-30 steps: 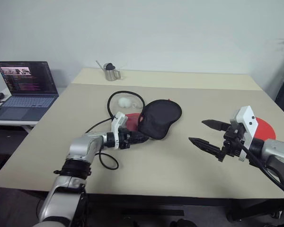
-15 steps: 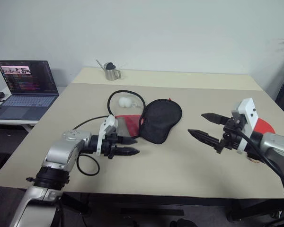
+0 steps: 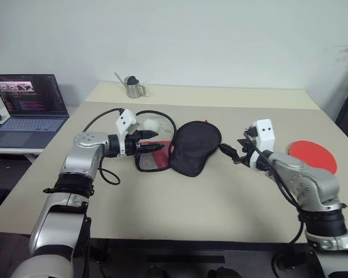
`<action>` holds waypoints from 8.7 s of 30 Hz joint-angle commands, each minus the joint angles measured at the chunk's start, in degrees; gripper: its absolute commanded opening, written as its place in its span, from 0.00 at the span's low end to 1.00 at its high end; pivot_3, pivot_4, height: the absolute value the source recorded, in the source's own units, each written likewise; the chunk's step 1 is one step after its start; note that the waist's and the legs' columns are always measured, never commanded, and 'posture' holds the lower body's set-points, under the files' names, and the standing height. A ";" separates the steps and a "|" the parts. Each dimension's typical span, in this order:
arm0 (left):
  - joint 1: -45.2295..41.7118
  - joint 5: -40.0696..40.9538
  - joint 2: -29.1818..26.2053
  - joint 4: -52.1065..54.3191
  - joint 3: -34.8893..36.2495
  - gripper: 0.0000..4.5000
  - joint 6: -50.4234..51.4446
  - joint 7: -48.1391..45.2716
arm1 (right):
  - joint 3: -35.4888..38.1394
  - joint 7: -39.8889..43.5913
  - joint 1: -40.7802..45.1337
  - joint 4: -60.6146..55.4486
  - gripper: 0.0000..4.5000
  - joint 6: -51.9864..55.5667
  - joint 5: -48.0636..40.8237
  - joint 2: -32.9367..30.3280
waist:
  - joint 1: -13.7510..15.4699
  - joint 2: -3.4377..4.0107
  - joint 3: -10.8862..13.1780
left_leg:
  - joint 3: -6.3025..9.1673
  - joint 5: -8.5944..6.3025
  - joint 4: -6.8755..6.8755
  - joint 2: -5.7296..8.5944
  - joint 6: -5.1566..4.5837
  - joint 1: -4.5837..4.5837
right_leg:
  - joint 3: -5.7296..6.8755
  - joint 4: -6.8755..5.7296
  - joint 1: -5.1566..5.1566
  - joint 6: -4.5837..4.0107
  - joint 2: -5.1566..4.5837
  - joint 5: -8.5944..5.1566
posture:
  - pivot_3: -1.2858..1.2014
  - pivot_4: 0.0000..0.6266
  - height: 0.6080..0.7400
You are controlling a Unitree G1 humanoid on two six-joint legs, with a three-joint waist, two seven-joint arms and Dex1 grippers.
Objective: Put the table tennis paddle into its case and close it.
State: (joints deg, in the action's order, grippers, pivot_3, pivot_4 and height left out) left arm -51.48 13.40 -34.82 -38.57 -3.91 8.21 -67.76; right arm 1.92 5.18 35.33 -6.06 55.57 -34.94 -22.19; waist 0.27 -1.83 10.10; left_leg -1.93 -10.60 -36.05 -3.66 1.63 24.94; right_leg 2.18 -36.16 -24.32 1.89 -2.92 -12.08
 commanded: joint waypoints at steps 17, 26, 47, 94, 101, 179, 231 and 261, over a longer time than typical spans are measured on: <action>-4.46 -4.25 -0.45 -7.85 1.18 0.63 -5.80 -0.04 | -3.00 3.20 10.53 26.24 1.00 -13.64 14.68 16.22 | -0.65 0.02 0.01 | 0.11 0.03 -0.06 -0.08 -0.05 -0.12 | -0.04 -0.86 -0.28 -0.18 0.16 -0.23 | 0.52 0.24 1.00; -4.85 -5.32 0.61 -10.30 2.10 0.63 -8.90 3.25 | -3.69 6.55 11.28 29.96 1.00 -15.71 17.31 19.34 | -0.71 0.02 0.01 | 0.09 0.03 -0.04 -0.10 -0.04 -0.09 | -0.04 -0.85 -0.32 -0.19 0.17 -0.23 | 0.52 0.24 1.00; -4.96 -5.30 2.16 -10.23 1.86 0.69 -9.42 2.27 | -1.10 8.01 13.28 32.76 0.00 -17.88 21.05 20.06 | -0.82 0.02 0.01 | 0.09 0.04 -0.04 -0.14 -0.04 -0.09 | -0.05 -0.88 -0.34 -0.20 0.22 -0.22 | 0.52 0.24 1.00; -6.08 -6.17 6.50 -9.22 1.53 0.69 -8.71 -2.24 | 0.76 20.01 10.89 26.80 0.15 -3.60 21.65 -3.61 | -0.70 0.02 0.01 | 0.08 0.04 -0.04 -0.12 -0.04 -0.09 | -0.07 -0.86 -0.35 -0.20 0.22 -0.24 | 0.52 0.24 1.00; -5.75 -5.99 7.33 -8.86 1.55 0.69 -8.55 -2.15 | 1.07 19.18 10.82 25.78 0.69 -4.83 22.65 -5.39 | -0.71 0.02 0.02 | 0.08 0.04 -0.04 -0.12 -0.04 -0.09 | -0.07 -0.85 -0.35 -0.20 0.22 -0.24 | 0.52 0.24 1.00; -10.59 -2.06 18.09 1.08 -4.94 0.69 -8.96 -12.21 | 21.29 0.98 -5.99 28.01 0.95 -8.44 23.67 -6.43 | -1.91 0.05 0.01 | 0.31 0.09 -0.23 -0.07 -0.14 -0.27 | -0.26 -0.80 0.05 -0.22 0.39 -0.26 | 0.52 0.24 1.00; -8.39 -4.89 9.07 -3.28 -1.76 0.69 -11.00 -5.79 | 6.90 -7.64 4.72 2.17 0.25 5.23 21.96 18.58 | -1.41 0.24 0.13 | -0.21 0.09 0.01 -0.08 -0.16 0.07 | -1.27 -1.02 -0.86 -0.16 0.75 -0.22 | 0.52 0.24 1.00; -7.93 -4.82 9.77 -2.63 -1.94 0.69 -11.01 -5.70 | 7.45 -10.33 7.66 15.50 0.25 -3.23 25.16 20.40 | -2.08 0.24 0.13 | -0.23 0.09 0.03 -0.09 -0.16 0.03 | -1.41 -1.09 -0.93 -0.14 0.83 -0.20 | 0.52 0.24 1.00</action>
State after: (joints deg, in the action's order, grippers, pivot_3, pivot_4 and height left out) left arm -59.00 8.34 -24.94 -43.24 -6.49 -1.84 -73.34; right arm 9.38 -5.10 41.27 10.61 54.67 -10.07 -1.61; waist -1.81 -1.58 10.24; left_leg -2.16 -10.51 -36.02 -3.75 1.47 24.96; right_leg 0.78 -37.25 -25.25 1.76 -2.09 -12.28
